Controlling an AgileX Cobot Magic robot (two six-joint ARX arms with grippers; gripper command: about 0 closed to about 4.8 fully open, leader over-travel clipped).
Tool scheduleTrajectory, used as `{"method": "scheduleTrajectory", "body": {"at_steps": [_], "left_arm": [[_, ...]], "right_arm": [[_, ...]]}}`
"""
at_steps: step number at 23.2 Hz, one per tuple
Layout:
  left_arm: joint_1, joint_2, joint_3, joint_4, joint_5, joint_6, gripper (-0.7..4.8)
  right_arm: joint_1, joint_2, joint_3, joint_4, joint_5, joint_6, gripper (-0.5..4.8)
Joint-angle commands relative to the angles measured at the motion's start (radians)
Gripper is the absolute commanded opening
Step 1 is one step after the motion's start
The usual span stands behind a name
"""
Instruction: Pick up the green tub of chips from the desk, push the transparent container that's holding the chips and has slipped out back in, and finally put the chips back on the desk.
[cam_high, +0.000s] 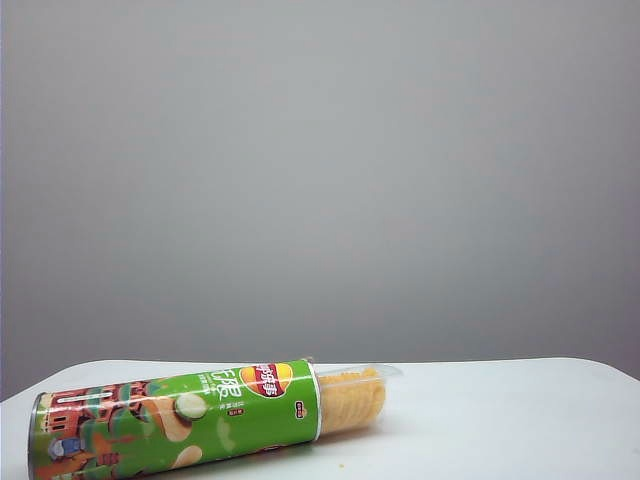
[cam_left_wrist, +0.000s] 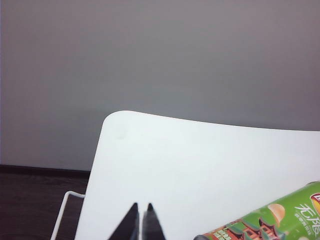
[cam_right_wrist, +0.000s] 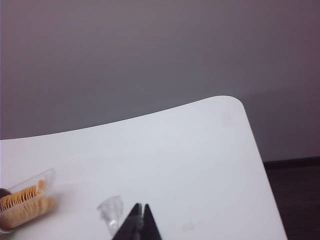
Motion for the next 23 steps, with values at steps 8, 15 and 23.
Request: {"method": "scheduleTrajectory", "body": {"at_steps": [8,15,23], "left_arm": [[0.000,0.000,0.072,-0.012,0.097,-0.240,0.17],[0.002,0.251,0.391,-0.013,0.130,-0.043,0.17],[0.000,0.698,0.693,-0.106,0.193,0.239,0.18]], "right_arm": [[0.000,0.000,-0.006,0.013,0.002,-0.002,-0.06],[0.000,0.014,0.028,0.114,0.059,0.034,-0.06],[-0.033,0.290,0.201,0.114,0.020,0.085,-0.06]]}}
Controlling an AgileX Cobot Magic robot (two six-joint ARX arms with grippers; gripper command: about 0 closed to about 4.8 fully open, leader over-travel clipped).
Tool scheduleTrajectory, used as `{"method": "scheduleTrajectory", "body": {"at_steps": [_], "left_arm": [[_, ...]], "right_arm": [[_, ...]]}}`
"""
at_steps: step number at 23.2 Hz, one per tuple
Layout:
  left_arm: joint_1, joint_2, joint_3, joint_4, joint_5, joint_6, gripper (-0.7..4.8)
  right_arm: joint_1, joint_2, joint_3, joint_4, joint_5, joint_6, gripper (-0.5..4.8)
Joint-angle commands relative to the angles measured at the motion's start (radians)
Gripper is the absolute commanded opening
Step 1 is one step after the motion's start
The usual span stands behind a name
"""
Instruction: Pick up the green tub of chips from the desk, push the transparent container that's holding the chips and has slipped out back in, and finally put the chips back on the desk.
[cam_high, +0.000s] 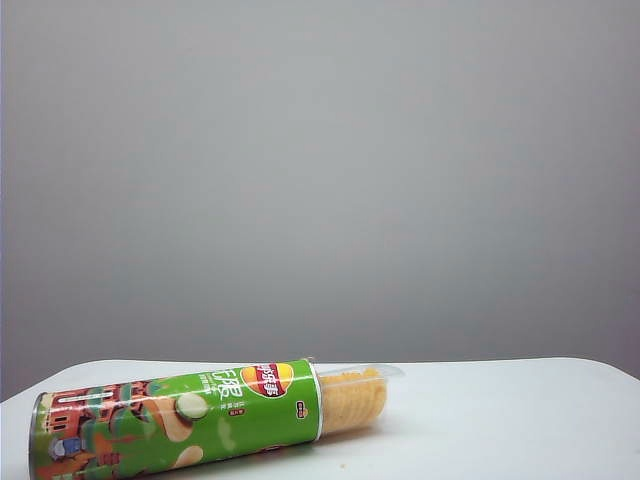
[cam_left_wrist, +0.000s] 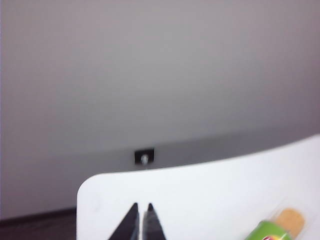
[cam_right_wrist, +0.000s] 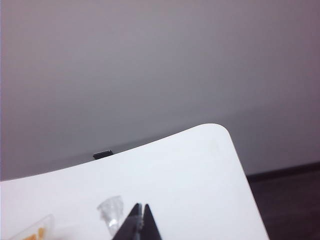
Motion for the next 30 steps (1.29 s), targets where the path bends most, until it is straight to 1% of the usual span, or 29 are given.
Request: {"method": "scheduleTrajectory", "body": {"at_steps": [1,3,4,5,6,7,8,9,10,11,13,14,15,17,18,19,20,21,22,24,25,26,27,28,29,30], "left_arm": [[0.000,0.179,0.140,-0.104,0.008,0.114,0.18],[0.000,0.272,0.216,-0.164,0.009,0.140,0.18],[-0.001,0.370,0.291,-0.226,0.038,0.182,0.18],[-0.001,0.405,0.322,-0.261,0.054,0.204,0.18],[-0.011,0.487,0.381,-0.323,0.067,0.256,0.19],[-0.026,0.528,0.407,-0.350,0.067,0.278,0.22],[-0.048,0.587,0.441,-0.385,0.067,0.324,0.23],[-0.061,0.628,0.463,-0.406,0.067,0.359,0.28],[-0.094,0.681,0.494,-0.445,0.066,0.415,0.31],[-0.136,0.728,0.518,-0.473,0.051,0.467,0.63],[-0.176,0.776,0.529,-0.475,-0.004,0.528,1.63],[-0.221,0.818,0.528,-0.483,-0.084,0.584,3.21],[-0.237,0.834,0.528,-0.484,-0.119,0.596,3.66],[-0.264,0.872,0.528,-0.484,-0.164,0.635,4.04],[-0.274,0.888,0.528,-0.484,-0.174,0.650,4.04],[-0.288,0.921,0.528,-0.482,-0.173,0.661,4.04],[-0.289,0.936,0.528,-0.478,-0.172,0.661,4.04],[-0.292,0.966,0.528,-0.478,-0.168,0.661,4.04],[-0.293,0.979,0.528,-0.478,-0.159,0.661,4.04],[-0.293,1.022,0.528,-0.495,-0.119,0.671,4.04],[-0.293,1.033,0.528,-0.503,-0.102,0.683,4.04],[-0.293,1.039,0.528,-0.509,-0.086,0.692,4.04],[-0.293,1.057,0.528,-0.514,-0.055,0.702,4.11],[-0.293,1.064,0.528,-0.514,-0.055,0.701,4.37],[-0.293,1.077,0.528,-0.516,-0.056,0.702,4.79],[-0.293,1.083,0.528,-0.523,-0.053,0.702,4.79]], "right_arm": [[-0.038,0.178,0.116,0.016,-0.106,0.023,-0.06],[-0.069,0.287,0.187,0.017,-0.180,0.023,-0.06],[-0.109,0.401,0.268,0.017,-0.277,0.023,-0.06],[-0.126,0.452,0.306,0.017,-0.325,0.023,-0.06],[-0.161,0.570,0.392,0.017,-0.428,0.022,-0.06],[-0.177,0.632,0.439,0.017,-0.481,0.021,-0.06],[-0.196,0.723,0.507,0.017,-0.573,0.020,-0.06],[-0.200,0.781,0.548,0.016,-0.634,0.020,-0.06],[-0.204,0.859,0.600,0.008,-0.717,0.020,-0.06],[-0.203,0.948,0.657,-0.012,-0.794,0.020,-0.06],[-0.198,1.023,0.696,-0.026,-0.851,0.019,-0.06],[-0.184,1.085,0.718,-0.032,-0.888,0.014,-0.06],[-0.180,1.117,0.726,-0.034,-0.898,-0.007,-0.06],[-0.175,1.158,0.727,-0.041,-0.902,-0.072,-0.06],[-0.166,1.178,0.727,-0.055,-0.895,-0.124,-0.06],[-0.143,1.206,0.727,-0.083,-0.895,-0.208,-0.06],[-0.132,1.223,0.727,-0.101,-0.895,-0.257,-0.06],[-0.113,1.244,0.727,-0.132,-0.883,-0.330,-0.06],[-0.097,1.253,0.727,-0.148,-0.863,-0.368,-0.06],[-0.039,1.261,0.727,-0.193,-0.777,-0.536,-0.06],[-0.019,1.261,0.728,-0.196,-0.744,-0.581,-0.06],[-0.003,1.261,0.730,-0.201,-0.716,-0.607,-0.06],[0.032,1.261,0.746,-0.238,-0.671,-0.658,-0.06],[0.050,1.263,0.756,-0.253,-0.667,-0.675,-0.06],[0.068,1.265,0.768,-0.268,-0.669,-0.689,-0.06],[0.076,1.265,0.774,-0.267,-0.668,-0.689,-0.06]]}}
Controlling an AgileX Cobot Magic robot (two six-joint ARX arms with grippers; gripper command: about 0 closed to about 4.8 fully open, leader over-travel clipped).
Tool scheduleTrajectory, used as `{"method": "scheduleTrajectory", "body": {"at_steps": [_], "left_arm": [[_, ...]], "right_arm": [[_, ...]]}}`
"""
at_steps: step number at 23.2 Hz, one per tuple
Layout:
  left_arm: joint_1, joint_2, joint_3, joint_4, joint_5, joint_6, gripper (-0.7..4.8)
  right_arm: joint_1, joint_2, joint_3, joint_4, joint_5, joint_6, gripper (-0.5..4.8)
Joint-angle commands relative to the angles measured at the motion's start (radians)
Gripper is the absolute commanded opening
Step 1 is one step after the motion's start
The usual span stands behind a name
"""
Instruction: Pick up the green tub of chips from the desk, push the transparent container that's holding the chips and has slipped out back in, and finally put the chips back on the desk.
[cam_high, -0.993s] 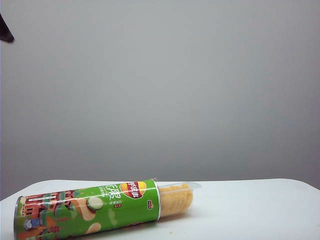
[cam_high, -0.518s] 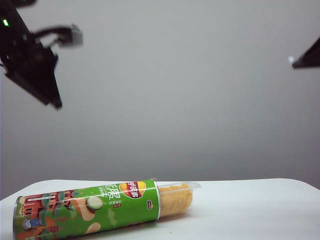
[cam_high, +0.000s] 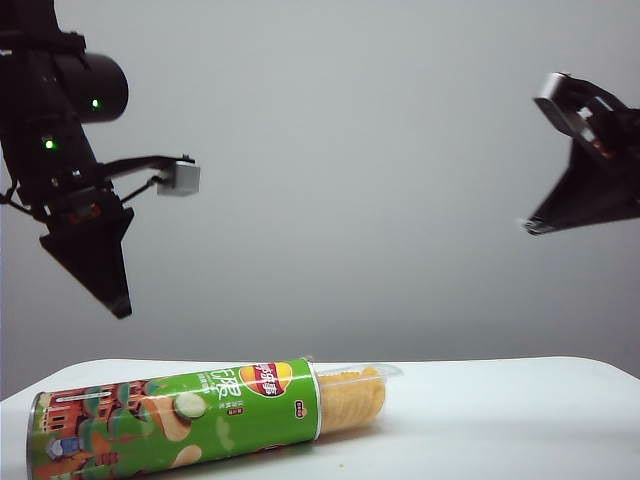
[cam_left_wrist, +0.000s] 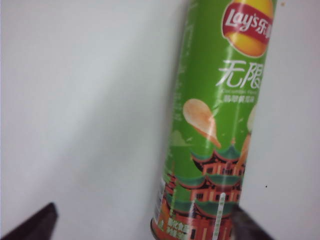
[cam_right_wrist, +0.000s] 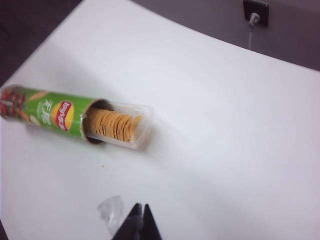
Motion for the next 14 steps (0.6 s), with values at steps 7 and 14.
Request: {"method": "scheduleTrajectory", "body": {"at_steps": [7,14], "left_arm": [[-0.001,0.105,0.002,-0.018,0.072,0.011,4.79],[-0.014,0.185,0.002,-0.016,0.080,0.011,4.79]], "right_arm": [[0.024,-0.003,0.024,-0.029,-0.015,-0.032,-0.06],[0.024,-0.003,0.024,-0.036,-0.052,-0.032,-0.06]]}}
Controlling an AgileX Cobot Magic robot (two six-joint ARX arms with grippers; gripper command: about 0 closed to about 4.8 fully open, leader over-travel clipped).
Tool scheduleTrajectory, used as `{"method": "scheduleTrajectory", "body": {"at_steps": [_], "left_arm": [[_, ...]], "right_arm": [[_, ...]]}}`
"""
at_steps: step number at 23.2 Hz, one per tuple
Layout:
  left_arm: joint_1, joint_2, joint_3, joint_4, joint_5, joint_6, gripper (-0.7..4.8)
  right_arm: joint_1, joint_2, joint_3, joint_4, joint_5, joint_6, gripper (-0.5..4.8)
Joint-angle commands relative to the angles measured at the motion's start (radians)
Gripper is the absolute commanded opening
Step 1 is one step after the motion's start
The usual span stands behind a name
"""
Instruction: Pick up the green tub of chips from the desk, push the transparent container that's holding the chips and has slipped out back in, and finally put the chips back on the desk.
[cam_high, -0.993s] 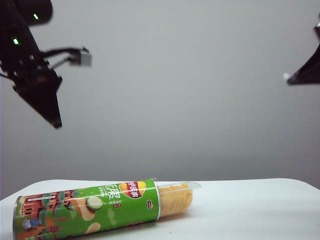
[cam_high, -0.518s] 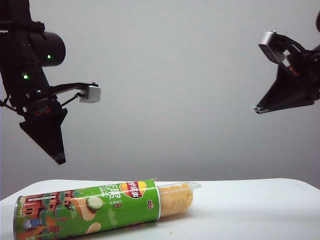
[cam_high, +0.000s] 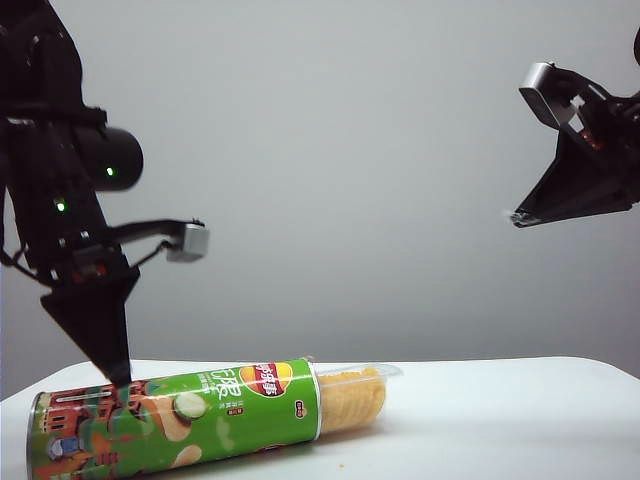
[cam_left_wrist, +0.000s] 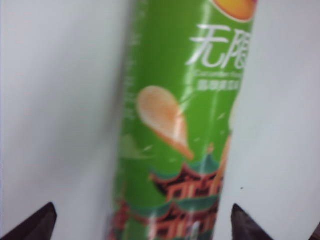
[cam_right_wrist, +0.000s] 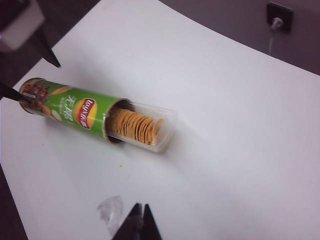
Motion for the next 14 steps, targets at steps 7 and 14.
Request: {"method": "scheduleTrajectory", "body": {"at_steps": [7,14], "left_arm": [[-0.019,0.091,0.002,0.021,0.027,0.030,4.79],[-0.023,0.125,0.000,0.031,0.003,0.042,4.79]], "right_arm": [[0.001,-0.002,0.004,0.002,-0.025,-0.003,-0.06],[0.001,0.027,0.004,0.006,-0.028,-0.003,-0.06]]}}
